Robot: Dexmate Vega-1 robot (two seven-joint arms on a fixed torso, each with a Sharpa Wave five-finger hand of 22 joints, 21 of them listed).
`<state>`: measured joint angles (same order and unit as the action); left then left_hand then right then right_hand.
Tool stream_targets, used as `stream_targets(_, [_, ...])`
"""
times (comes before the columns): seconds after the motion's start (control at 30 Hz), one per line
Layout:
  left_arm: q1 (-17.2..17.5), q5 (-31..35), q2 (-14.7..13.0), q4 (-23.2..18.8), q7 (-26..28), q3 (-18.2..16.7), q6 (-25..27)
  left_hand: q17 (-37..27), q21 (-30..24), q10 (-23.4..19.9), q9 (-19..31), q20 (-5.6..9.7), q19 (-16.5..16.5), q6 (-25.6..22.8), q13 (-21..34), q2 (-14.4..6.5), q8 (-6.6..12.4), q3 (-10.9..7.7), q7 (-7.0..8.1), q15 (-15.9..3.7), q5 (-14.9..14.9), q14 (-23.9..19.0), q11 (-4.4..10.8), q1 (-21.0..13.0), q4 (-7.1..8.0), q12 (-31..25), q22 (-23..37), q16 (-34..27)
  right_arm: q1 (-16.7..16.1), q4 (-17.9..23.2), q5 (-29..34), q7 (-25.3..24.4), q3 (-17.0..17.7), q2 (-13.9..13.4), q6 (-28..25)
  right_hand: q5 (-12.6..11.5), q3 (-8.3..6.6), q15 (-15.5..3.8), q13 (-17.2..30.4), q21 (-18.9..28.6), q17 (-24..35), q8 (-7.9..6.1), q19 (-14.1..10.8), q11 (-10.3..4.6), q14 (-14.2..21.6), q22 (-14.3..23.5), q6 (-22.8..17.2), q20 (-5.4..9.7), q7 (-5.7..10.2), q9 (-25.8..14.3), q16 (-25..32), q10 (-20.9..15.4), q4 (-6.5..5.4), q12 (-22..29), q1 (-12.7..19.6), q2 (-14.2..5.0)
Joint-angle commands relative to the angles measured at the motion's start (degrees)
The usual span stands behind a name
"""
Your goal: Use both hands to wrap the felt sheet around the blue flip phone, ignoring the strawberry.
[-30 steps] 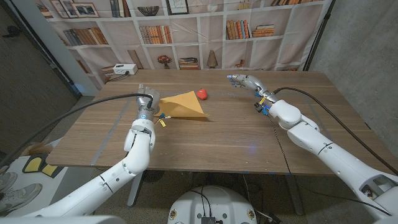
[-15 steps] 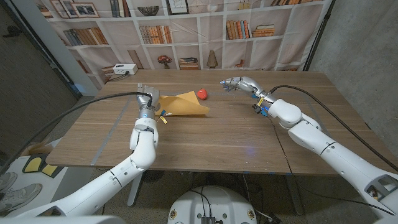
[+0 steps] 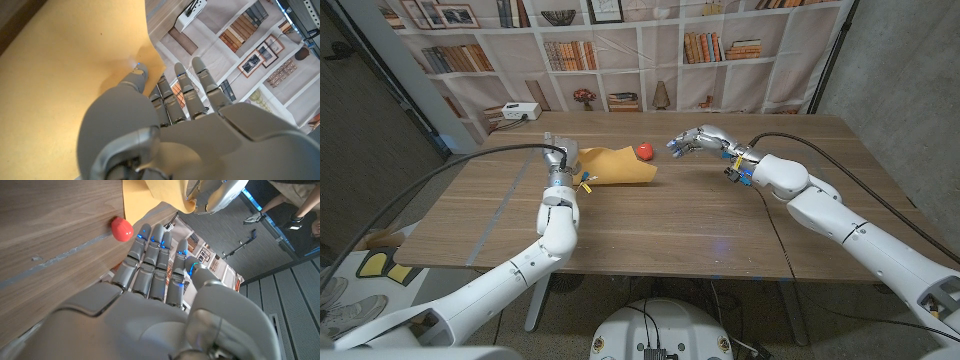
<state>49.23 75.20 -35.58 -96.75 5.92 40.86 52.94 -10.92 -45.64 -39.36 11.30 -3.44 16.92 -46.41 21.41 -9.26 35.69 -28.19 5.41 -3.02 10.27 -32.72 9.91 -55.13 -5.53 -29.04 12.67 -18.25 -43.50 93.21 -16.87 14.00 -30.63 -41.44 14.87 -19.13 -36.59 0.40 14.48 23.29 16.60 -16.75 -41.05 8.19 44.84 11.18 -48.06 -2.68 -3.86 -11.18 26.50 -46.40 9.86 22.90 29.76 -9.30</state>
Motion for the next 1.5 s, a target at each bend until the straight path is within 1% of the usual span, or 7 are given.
stream_targets(0.03, [-8.19, -6.90, 1.25, 8.32, 4.06, 7.65, 1.94, -0.35, -0.47, -1.19, 0.12, 0.02, 0.50, -3.96, 0.29, 0.61, 0.09, 0.06, -2.64, -7.67, -0.28, -0.74, -0.15, -0.23, -0.92, -0.40, 0.13, -0.37, 2.16, 0.02, -4.54, 9.45, -1.09, -0.65, -4.51, -1.52, -2.07, 0.27, -0.28, 0.94, -1.23, -0.34, -1.64, 0.33, 1.72, 0.12, -1.66, 0.52, 0.08, -0.10, -0.97, -1.23, 0.16, 0.06, 1.37, -0.03])
stream_targets(0.37, [-11.84, -11.90, 2.62, 13.66, 9.28, 11.20, 3.74, -0.92, -1.31, -3.58, -0.21, 0.41, 0.62, -5.71, 0.50, 1.05, -0.43, 0.38, -2.30, -8.42, -0.21, -2.73, -0.64, -1.22, -2.62, -1.23, 0.15, -1.46, 6.78, -3.11, -6.31, 16.66, -3.72, 0.79, -7.47, -4.65, -6.17, 0.70, -1.31, 2.28, -3.66, 1.06, -3.30, -0.10, 2.89, 0.00, -1.49, 1.20, -0.24, 0.06, -3.45, -1.58, -0.99, -1.39, 1.85, -0.66])
stream_targets(0.67, [-14.68, -14.88, 2.57, 16.64, 11.43, 14.63, 4.94, -3.78, -3.53, -8.11, -0.07, -0.93, 1.63, -9.22, 1.41, -0.02, -0.82, 1.21, -2.79, -9.20, 0.04, -8.18, -0.92, -4.08, -4.41, -2.99, 0.33, -6.08, 9.74, -9.01, -10.55, 23.41, -4.65, 4.36, -5.82, -4.94, -5.76, 1.03, -1.55, 2.31, -3.32, 1.89, -2.81, -0.13, 2.22, -0.04, -0.51, 1.17, -0.65, 0.02, -3.81, -0.53, -1.86, -2.33, 1.00, -0.64])
stream_targets(0.83, [-16.55, -16.63, 3.05, 19.17, 12.12, 16.44, 5.18, -4.61, -4.24, -9.05, -0.01, -1.00, 1.85, -9.91, 1.74, 0.50, -1.05, 1.63, -2.89, -9.82, 0.09, -9.06, -0.75, -5.28, -4.96, -3.36, 0.39, -7.19, 11.87, -11.86, -10.13, 25.49, -5.84, 6.22, -5.25, -5.52, -5.54, 1.76, -1.79, 1.25, -2.95, 3.98, 1.02, 0.35, -2.55, -0.12, 2.77, 1.40, -0.74, -0.15, -5.77, 3.07, -1.75, -4.73, 1.10, -0.77])
stream_targets(0.9, [-17.16, -17.44, 3.16, 19.70, 12.22, 17.01, 5.20, -4.99, -4.52, -9.36, -0.02, -0.89, 1.76, -10.50, 1.87, 0.77, -1.11, 1.86, -3.10, -10.00, 0.11, -9.33, -0.79, -5.82, -5.10, -3.47, 0.42, -7.64, 12.39, -12.99, -9.90, 25.68, -6.14, 7.02, -4.79, -5.07, -3.80, 2.54, -1.83, 0.81, -2.45, 4.83, 2.72, 0.63, -5.23, -0.20, 4.13, 1.23, -1.02, -0.29, -6.75, 5.09, -3.52, -6.10, -0.62, -0.81])
stream_targets(1.1, [-19.38, -18.11, 3.60, 21.67, 11.40, 19.98, 5.93, -5.52, -5.14, -10.02, -0.05, -0.51, 1.93, -11.18, 2.09, 1.14, -1.40, 2.21, -2.94, -10.15, 0.17, -9.69, -0.66, -6.65, -5.13, -3.71, 0.47, -8.23, 14.90, -18.46, -9.48, 27.47, -7.42, 10.42, -2.84, 0.94, 5.43, 4.40, -1.74, -1.30, -1.91, 5.99, 8.12, 1.40, -12.27, -0.43, 9.58, 0.00, -2.74, -0.57, -9.99, 10.34, -10.27, -9.65, -11.32, 1.68])
stream_targets(1.5, [-23.39, -16.43, 3.66, 23.57, 5.05, 26.69, 9.59, -5.30, -5.99, -10.99, -0.16, -0.23, 1.88, -12.69, 2.39, 2.03, -1.77, 2.19, -3.37, -10.09, 0.68, -10.28, -0.85, -7.77, -5.28, -4.05, 0.51, -8.10, 20.38, -29.50, -9.55, 33.81, -10.14, 16.48, -1.32, 6.18, 8.86, 5.16, -1.75, -3.35, -2.73, 6.32, 11.74, 2.02, -16.91, -0.59, 13.69, -0.70, -3.88, -0.35, -12.91, 14.41, -14.29, -11.47, -17.77, 1.75])
